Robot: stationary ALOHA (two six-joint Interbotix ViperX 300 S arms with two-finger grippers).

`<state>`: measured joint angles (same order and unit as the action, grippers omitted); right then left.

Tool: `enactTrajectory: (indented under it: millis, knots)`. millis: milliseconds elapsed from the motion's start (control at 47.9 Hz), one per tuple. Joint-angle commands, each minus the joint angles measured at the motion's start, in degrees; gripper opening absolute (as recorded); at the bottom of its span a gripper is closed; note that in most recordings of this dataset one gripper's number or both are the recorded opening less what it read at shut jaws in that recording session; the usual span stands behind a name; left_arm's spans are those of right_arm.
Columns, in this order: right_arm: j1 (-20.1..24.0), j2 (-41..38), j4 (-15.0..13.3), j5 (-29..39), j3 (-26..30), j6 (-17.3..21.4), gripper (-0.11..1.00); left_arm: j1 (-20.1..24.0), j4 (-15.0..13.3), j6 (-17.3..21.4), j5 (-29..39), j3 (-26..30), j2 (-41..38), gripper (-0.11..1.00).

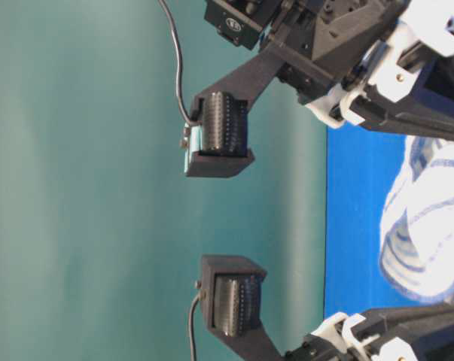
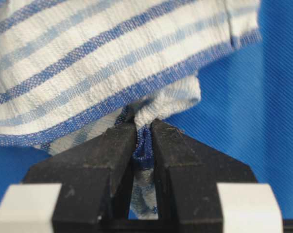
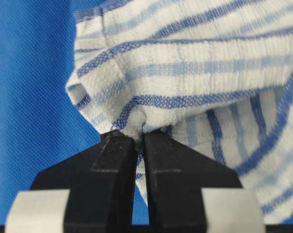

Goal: Lift the towel with both arms.

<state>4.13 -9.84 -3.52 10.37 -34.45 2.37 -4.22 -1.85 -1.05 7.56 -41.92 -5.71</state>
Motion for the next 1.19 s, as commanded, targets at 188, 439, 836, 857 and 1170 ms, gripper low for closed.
enactTrajectory:
  millis: [188, 439, 836, 857, 1170]
  knots:
    - [0.00, 10.28, -0.26, 8.35, 3.43, -0.53, 0.05, -0.26, -0.18, -0.09, 10.11, 5.27, 9.14, 0.06]
    - [-0.97, 19.07, -2.46, 18.19, 7.56, -0.44, 0.05, -0.26, -0.18, 0.00, 19.95, 10.46, 18.11, 0.06]
    - [-1.58, 27.25, -6.24, 30.76, 17.67, -0.53, 0.05, 0.26, 0.26, 0.18, 31.11, 19.60, 27.07, 0.06]
    - [-1.58, 27.51, -6.33, 31.29, 18.19, -0.53, 0.05, 0.44, 0.26, 0.18, 31.73, 20.04, 27.07, 0.06]
    - [-1.49, 29.00, -6.59, 35.60, 23.29, -0.62, 0.05, 0.70, 0.44, 0.44, 37.53, 27.33, 25.84, 0.06]
